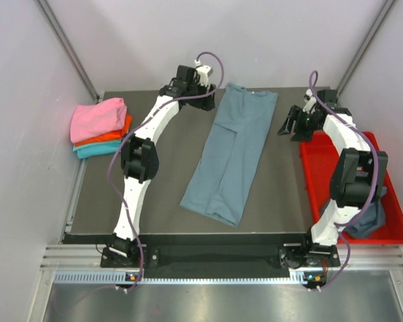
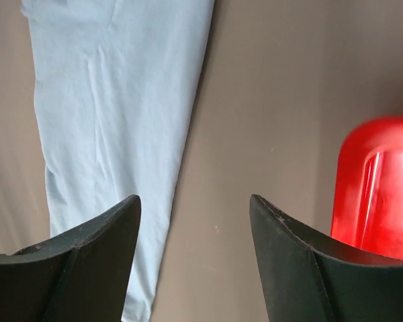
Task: Fold and stack the t-shirts
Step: Fold the tshirt
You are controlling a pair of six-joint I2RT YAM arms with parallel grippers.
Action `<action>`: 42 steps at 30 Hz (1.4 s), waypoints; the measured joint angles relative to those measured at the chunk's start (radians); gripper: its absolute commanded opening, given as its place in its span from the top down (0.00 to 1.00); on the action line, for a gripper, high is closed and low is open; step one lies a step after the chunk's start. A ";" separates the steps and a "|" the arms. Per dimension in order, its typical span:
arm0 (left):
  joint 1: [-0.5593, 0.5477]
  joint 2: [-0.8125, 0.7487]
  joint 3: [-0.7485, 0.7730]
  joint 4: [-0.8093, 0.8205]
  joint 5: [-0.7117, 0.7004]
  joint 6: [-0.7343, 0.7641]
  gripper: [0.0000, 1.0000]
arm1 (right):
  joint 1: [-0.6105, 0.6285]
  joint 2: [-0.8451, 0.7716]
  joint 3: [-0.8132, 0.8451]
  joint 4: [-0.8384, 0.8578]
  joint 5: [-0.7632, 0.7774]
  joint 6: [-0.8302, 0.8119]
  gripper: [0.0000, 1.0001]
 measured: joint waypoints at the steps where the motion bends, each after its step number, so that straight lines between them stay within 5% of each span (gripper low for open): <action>1: 0.019 0.027 0.002 0.027 0.039 -0.042 0.28 | 0.000 -0.016 -0.017 -0.001 -0.001 0.000 0.34; 15: 0.087 0.213 0.041 0.277 0.345 -0.376 0.27 | 0.007 -0.217 -0.237 -0.010 0.011 -0.041 0.34; 33: 0.085 0.379 0.091 0.444 0.412 -0.497 0.38 | 0.007 -0.245 -0.259 -0.046 0.095 -0.111 0.34; 42: 0.085 0.399 0.087 0.456 0.433 -0.504 0.80 | 0.007 -0.236 -0.250 -0.047 0.115 -0.117 0.34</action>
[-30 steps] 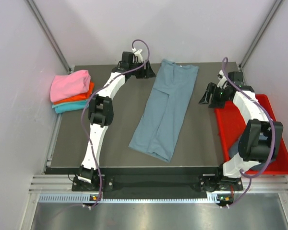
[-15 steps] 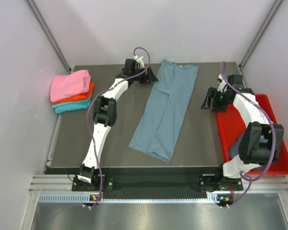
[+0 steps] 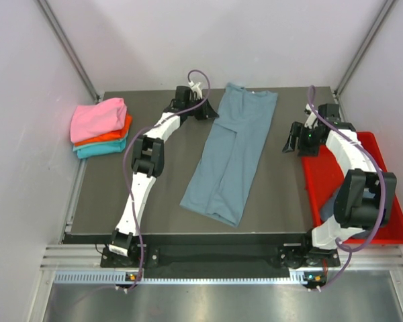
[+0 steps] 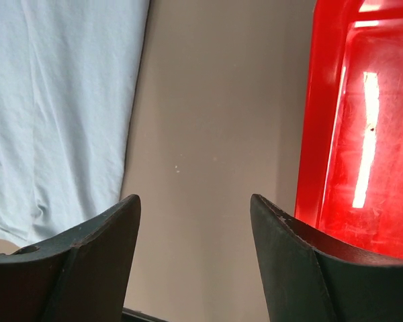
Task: Fold and stack the t-shirts
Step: Fold the tshirt
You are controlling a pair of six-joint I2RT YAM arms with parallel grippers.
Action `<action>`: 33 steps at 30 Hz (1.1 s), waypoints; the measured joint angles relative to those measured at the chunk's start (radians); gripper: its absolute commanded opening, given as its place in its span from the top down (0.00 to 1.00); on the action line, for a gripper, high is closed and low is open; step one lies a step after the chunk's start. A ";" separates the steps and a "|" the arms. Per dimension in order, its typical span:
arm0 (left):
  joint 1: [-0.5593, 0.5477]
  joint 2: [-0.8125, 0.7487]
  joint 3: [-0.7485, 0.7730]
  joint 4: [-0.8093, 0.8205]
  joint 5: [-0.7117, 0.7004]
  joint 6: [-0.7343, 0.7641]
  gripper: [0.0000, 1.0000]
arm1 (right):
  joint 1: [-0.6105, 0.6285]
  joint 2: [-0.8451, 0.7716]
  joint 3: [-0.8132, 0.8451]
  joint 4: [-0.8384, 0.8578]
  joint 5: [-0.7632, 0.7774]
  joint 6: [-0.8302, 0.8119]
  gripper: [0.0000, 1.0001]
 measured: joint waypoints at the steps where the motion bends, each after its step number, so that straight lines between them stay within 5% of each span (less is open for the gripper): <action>1: 0.000 0.002 0.000 -0.001 0.000 0.004 0.86 | 0.000 0.004 0.003 0.002 0.002 0.000 0.33; 4: 0.000 0.008 0.000 0.002 0.008 0.005 1.00 | 0.000 0.014 0.011 0.005 0.006 -0.001 0.34; 32: 0.102 -0.074 -0.092 -0.097 -0.007 0.119 1.00 | 0.044 0.092 0.054 0.035 0.003 0.012 0.34; 33: 0.102 -0.080 -0.100 -0.098 -0.008 0.126 0.75 | 0.052 0.093 0.053 0.036 -0.001 0.016 0.34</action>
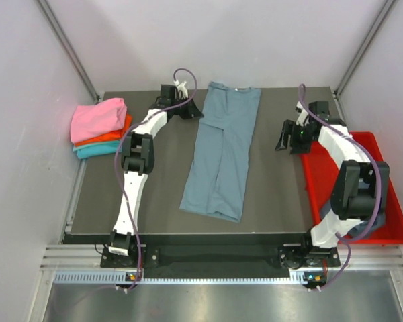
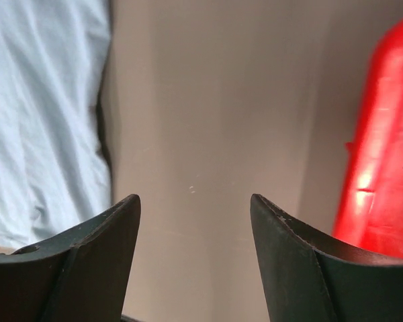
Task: Fold and stack the t-shirts
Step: Fold the tshirt
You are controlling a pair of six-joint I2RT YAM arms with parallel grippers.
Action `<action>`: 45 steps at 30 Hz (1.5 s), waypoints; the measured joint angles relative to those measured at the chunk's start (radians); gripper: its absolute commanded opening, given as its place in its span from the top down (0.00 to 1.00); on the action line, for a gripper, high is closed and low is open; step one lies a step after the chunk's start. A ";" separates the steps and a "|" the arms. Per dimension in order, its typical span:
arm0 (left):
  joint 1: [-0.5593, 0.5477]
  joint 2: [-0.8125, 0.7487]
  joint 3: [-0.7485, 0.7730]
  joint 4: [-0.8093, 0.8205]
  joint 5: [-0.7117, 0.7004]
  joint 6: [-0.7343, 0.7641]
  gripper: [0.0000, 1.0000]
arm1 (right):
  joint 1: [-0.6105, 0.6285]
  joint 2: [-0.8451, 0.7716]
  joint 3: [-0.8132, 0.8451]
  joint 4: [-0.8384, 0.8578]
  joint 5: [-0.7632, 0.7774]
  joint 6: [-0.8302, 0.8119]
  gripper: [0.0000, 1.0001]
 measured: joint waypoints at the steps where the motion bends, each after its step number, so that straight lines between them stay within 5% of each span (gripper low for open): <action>1: 0.000 -0.006 -0.007 -0.002 0.000 0.013 0.65 | 0.006 0.000 -0.002 0.000 -0.008 0.005 0.34; 3: 0.000 -0.023 -0.018 -0.016 0.011 0.027 0.47 | 0.019 -0.003 -0.018 0.009 -0.037 0.023 0.35; 4: 0.000 -0.035 -0.022 -0.032 0.016 0.041 0.45 | 0.028 -0.006 -0.039 0.017 -0.054 0.032 0.35; 7: 0.002 -0.093 -0.062 -0.097 0.008 0.069 0.44 | 0.071 -0.011 -0.126 0.026 -0.117 0.064 0.35; 21: 0.039 -0.803 -0.806 -0.440 0.012 0.067 0.50 | 0.195 -0.070 -0.414 0.082 -0.349 0.232 0.36; 32: 0.035 -0.871 -1.145 -0.541 0.031 -0.017 0.48 | 0.353 -0.070 -0.478 0.128 -0.355 0.318 0.37; 45: 0.033 -0.906 -1.271 -0.521 0.040 -0.070 0.46 | 0.414 0.035 -0.410 0.137 -0.348 0.388 0.43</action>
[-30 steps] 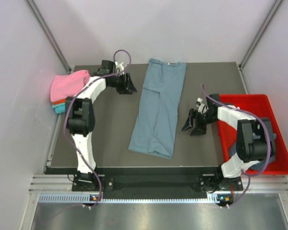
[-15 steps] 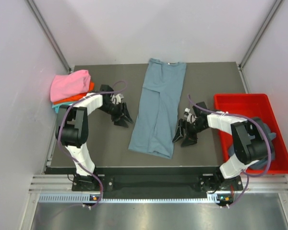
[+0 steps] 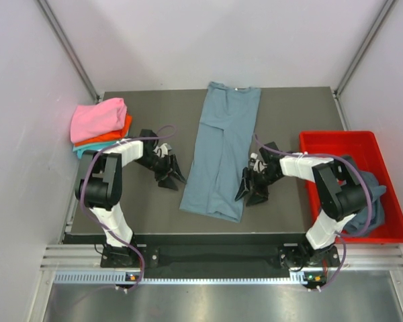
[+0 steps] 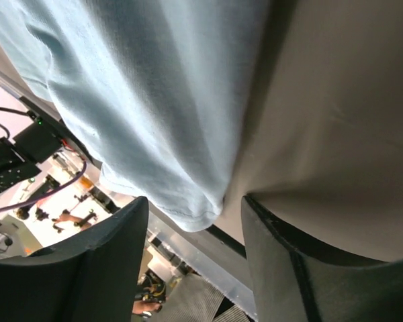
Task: Fold and stack the t-shirts
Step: Fold the tshirt
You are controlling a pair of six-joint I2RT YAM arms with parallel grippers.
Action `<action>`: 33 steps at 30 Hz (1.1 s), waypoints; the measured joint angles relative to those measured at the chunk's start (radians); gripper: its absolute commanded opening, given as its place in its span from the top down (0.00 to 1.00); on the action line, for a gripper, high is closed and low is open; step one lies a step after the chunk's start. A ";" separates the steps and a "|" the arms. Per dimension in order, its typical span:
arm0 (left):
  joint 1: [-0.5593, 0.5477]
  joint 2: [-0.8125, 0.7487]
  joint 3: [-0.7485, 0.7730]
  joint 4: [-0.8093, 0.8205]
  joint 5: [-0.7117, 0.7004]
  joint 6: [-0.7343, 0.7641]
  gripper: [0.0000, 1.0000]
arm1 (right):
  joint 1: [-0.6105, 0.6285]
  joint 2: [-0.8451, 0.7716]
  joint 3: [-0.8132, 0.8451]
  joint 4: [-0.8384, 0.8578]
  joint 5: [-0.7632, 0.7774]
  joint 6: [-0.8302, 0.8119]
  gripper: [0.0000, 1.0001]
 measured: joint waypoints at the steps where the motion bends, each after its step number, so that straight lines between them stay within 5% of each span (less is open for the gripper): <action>1: -0.001 0.000 -0.004 0.002 -0.003 0.000 0.46 | 0.008 0.003 0.000 0.005 -0.003 0.008 0.44; 16: -0.105 0.002 -0.068 0.016 -0.069 0.000 0.55 | 0.078 0.016 -0.007 0.023 0.028 0.045 0.61; 20: -0.162 0.021 -0.068 0.042 -0.085 -0.005 0.65 | 0.079 0.006 -0.016 0.020 0.051 0.036 0.71; 26: -0.204 0.030 -0.069 0.055 -0.099 -0.023 0.89 | 0.080 0.013 -0.004 0.008 0.098 -0.001 1.00; 28: -0.206 0.030 -0.069 0.056 -0.100 -0.027 0.99 | 0.080 0.017 0.004 0.006 0.106 -0.008 1.00; 33: -0.233 0.029 -0.070 0.059 -0.102 -0.026 1.00 | 0.080 0.014 0.005 0.003 0.116 -0.024 1.00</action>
